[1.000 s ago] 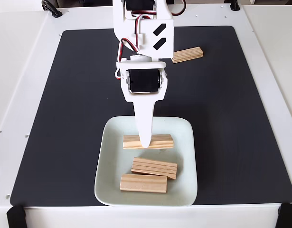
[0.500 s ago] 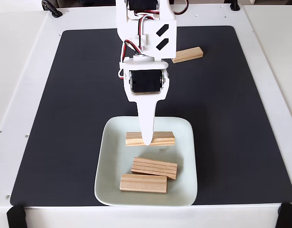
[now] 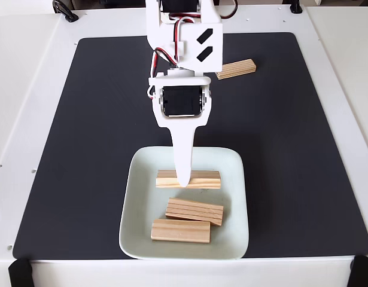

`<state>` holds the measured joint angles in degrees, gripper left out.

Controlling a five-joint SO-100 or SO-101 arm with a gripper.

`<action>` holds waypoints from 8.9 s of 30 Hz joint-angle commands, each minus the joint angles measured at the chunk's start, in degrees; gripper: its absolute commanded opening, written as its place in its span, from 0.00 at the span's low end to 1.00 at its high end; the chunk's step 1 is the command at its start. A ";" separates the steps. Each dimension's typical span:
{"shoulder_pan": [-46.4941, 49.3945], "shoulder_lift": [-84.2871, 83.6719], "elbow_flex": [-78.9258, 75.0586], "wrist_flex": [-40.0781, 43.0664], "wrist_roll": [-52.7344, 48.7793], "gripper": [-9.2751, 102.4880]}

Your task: Pick up the wooden block and place them on the plate.

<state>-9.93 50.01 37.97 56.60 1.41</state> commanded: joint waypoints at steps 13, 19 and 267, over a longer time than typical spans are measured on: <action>1.49 1.14 -3.25 -4.92 2.64 0.08; 1.49 1.05 -3.25 -4.92 3.08 0.08; -2.81 143.44 143.70 -36.91 2.29 0.08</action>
<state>-12.74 191.43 179.56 20.21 3.60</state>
